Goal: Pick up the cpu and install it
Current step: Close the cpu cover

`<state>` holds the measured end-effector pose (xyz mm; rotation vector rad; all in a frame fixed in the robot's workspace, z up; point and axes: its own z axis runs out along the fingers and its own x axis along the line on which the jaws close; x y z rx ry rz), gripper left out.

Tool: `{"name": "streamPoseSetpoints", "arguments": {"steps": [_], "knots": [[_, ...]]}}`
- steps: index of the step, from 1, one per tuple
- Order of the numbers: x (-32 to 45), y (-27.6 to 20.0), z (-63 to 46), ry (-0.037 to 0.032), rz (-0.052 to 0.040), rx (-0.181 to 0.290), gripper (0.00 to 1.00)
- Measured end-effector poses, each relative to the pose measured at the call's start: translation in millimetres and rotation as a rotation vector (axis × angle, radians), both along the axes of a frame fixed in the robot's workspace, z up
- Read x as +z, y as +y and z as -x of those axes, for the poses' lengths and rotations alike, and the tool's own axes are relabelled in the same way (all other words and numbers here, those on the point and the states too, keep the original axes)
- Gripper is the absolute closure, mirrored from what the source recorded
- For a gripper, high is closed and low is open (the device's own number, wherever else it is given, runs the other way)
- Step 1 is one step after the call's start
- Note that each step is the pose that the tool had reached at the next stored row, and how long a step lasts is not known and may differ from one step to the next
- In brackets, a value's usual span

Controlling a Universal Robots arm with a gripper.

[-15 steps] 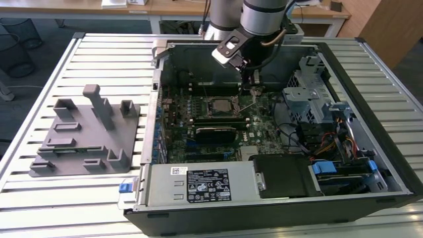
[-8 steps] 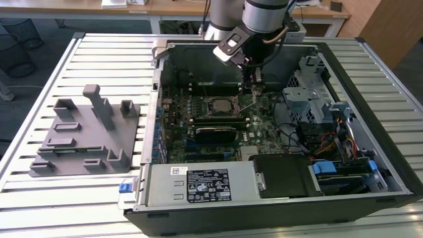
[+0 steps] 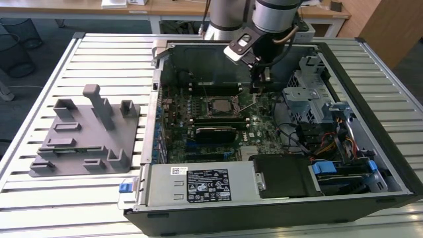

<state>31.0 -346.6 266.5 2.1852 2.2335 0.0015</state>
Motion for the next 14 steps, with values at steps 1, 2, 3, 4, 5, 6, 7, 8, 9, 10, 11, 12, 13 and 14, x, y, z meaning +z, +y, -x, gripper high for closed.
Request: {"name": "streamPoseSetpoints", "arguments": {"steps": [1, 2, 3, 4, 5, 6, 7, 8, 9, 10, 11, 12, 13, 14], "knots": [[-1.0, 1.1, -2.8, 0.0000, 0.0000, 0.000, 0.89], [-2.1, 2.3, -5.4, 0.0000, -0.0001, 0.000, 0.89], [-3.3, 3.5, -8.1, 0.0001, -0.0002, 0.000, 0.89], [-4.3, 4.9, -10.9, 0.0002, -0.0002, 0.000, 0.89], [-5.2, 6.2, -13.7, 0.0003, -0.0002, 0.000, 0.89], [-6.2, 7.4, -16.1, 0.0005, -0.0001, 0.000, 0.89], [-7.1, 8.3, -18.0, 0.0006, -0.0002, 0.000, 0.89], [-7.9, 9.0, -19.5, 0.0006, -0.0002, 0.000, 0.89], [-8.5, 9.5, -20.6, 0.0008, 0.0000, 0.000, 0.89], [-9.1, 10.0, -21.4, 0.0008, -0.0002, 0.000, 0.89], [-9.6, 10.4, -22.2, 0.0008, 0.0000, 0.000, 0.89], [-10.2, 10.9, -23.6, 0.0010, 0.0000, 0.000, 0.89], [-10.8, 11.4, -25.0, 0.0012, -0.0001, 0.000, 0.89], [-11.5, 11.8, -26.4, 0.0013, -0.0002, 0.000, 0.89]]}}
